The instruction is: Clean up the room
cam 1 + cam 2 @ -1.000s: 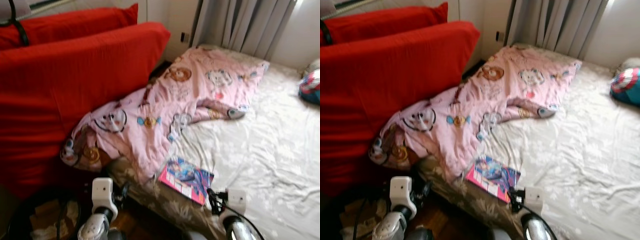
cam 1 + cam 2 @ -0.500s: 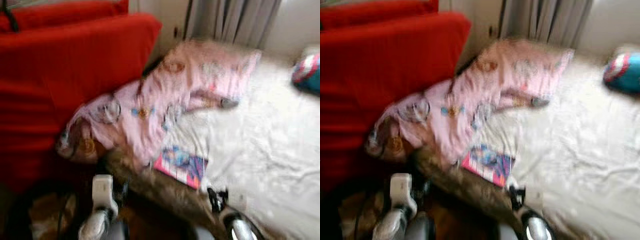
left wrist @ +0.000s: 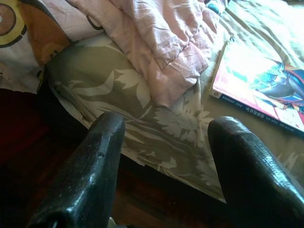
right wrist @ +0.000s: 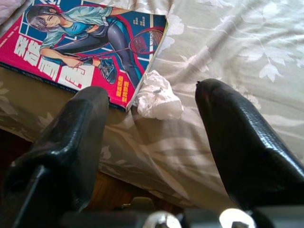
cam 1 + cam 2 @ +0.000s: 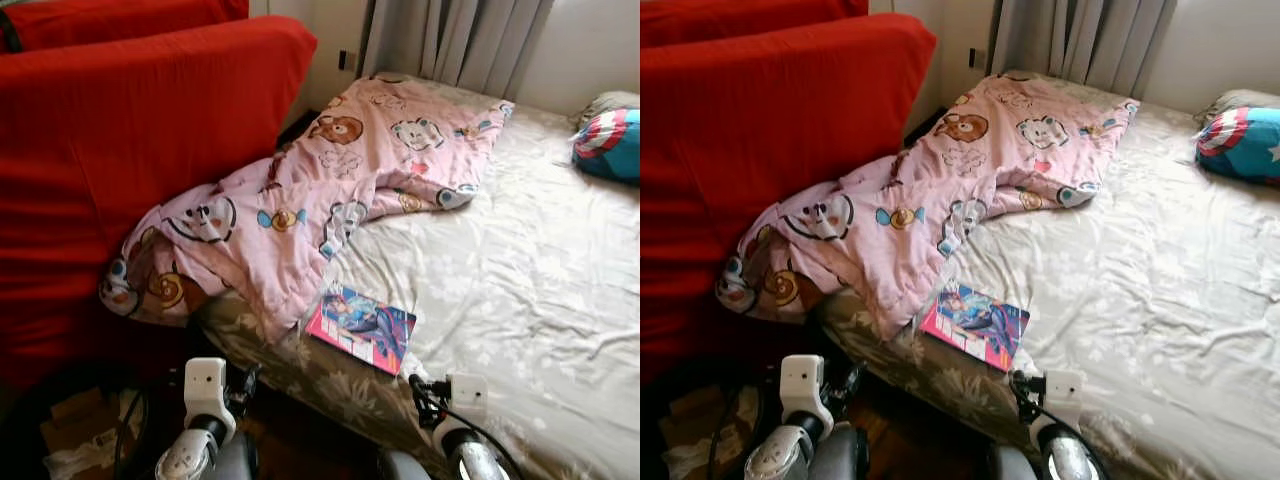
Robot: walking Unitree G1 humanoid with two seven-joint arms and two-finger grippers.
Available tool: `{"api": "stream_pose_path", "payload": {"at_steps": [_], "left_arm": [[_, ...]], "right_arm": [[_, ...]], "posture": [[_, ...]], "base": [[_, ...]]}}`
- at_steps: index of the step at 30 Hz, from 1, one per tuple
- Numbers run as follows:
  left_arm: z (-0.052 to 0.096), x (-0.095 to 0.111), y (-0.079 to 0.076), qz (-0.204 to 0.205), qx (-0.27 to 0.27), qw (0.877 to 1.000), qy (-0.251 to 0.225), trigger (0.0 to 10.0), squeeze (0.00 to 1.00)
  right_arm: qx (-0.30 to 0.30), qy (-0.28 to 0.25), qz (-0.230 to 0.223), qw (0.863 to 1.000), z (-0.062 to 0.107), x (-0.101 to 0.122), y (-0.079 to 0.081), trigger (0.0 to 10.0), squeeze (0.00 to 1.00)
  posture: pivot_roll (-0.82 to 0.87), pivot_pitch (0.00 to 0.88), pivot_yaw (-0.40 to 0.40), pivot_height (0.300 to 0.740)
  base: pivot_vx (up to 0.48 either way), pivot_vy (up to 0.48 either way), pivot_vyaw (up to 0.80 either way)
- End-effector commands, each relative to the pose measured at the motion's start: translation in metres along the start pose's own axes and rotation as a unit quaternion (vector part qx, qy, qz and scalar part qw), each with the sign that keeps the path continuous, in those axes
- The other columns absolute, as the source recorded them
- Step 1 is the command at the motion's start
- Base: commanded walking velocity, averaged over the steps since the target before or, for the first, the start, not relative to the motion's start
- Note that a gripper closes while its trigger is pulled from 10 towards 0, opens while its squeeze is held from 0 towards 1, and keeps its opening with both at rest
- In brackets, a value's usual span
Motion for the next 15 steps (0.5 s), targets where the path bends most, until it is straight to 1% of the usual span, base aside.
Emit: {"api": "stream_pose_path", "payload": {"at_steps": [1,15], "left_arm": [[0.0003,-0.002,-0.0017,0.001,-0.003,1.0,0.005,10.0,0.0],[0.0002,-0.0018,-0.0015,-0.001,-0.003,1.0,0.006,10.0,0.0]], "right_arm": [[-0.007,0.003,0.0,1.0,0.0026,-0.003,-0.0038,10.0,0.0],[0.0,0.011,0.0,1.0,0.0027,-0.0066,-0.0043,10.0,0.0]], "posture": [[-0.05,0.093,-0.065,0.612],[-0.04,0.094,-0.064,0.612]], "base": [[0.0,0.0,0.0],[0.0,0.0,0.0]]}}
Point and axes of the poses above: a point about 5 cm out from each wrist's last joint towards the gripper, its own z axis pointing back from the gripper into the wrist, its own x axis along the axis of the wrist's last joint, y = z × x, the point moved 1 cm from there along -z, pointing out of the wrist towards the gripper, and after that the axes turned 14 degrees about z, right-handed, at the moved point
